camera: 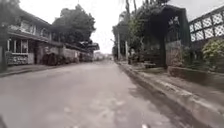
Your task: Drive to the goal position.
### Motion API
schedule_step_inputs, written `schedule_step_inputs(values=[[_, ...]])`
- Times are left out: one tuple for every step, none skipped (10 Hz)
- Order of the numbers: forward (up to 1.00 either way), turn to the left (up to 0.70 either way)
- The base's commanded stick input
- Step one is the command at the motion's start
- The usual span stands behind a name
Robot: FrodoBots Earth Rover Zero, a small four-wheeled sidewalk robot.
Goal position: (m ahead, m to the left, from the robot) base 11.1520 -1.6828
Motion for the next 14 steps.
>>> schedule_step_inputs(values=[[1.00, 0.00], [1.00, 0.00], [1.00, 0.00], [1.00, 0.00], [1.00, 0.00], [1.00, 0.00], [1.00, 0.00], [1.00, 0.00], [1.00, 0.00], [1.00, 0.00], [1.00, 0.00], [1.00, 0.00], [1.00, -0.01], [1.00, -0.03]])
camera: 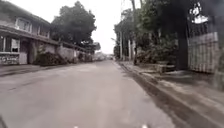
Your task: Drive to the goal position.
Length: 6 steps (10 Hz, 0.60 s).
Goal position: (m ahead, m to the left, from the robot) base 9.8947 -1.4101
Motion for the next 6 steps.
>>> schedule_step_inputs(values=[[1.00, -0.09], [1.00, -0.10], [1.00, -0.09], [1.00, -0.08], [1.00, -0.05], [1.00, -0.06]])
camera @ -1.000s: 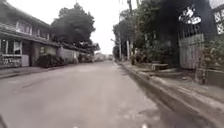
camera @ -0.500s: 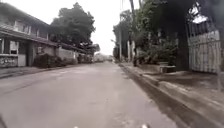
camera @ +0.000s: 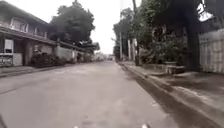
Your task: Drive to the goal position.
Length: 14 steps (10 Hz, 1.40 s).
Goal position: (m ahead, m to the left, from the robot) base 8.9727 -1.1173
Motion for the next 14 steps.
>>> schedule_step_inputs(values=[[1.00, -0.09], [1.00, -0.09], [1.00, -0.09], [1.00, -0.07], [1.00, -0.06], [1.00, -0.04], [1.00, -0.03], [1.00, -0.03], [1.00, -0.03], [1.00, -0.03], [1.00, -0.03], [1.00, -0.03], [1.00, -0.03], [1.00, -0.03]])
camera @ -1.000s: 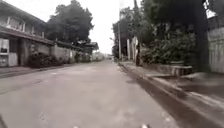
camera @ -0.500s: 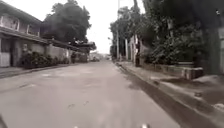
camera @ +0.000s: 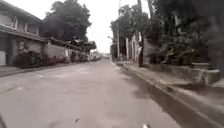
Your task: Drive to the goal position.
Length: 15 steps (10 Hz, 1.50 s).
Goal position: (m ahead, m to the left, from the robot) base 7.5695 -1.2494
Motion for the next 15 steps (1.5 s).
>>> schedule_step_inputs(values=[[1.00, -0.03], [1.00, -0.03], [1.00, -0.02], [1.00, -0.02], [1.00, -0.02], [1.00, -0.02], [1.00, -0.02], [1.00, -0.02], [1.00, -0.02], [1.00, -0.02], [1.00, -0.02], [1.00, -0.02], [1.00, -0.02], [1.00, -0.02], [1.00, -0.02]])
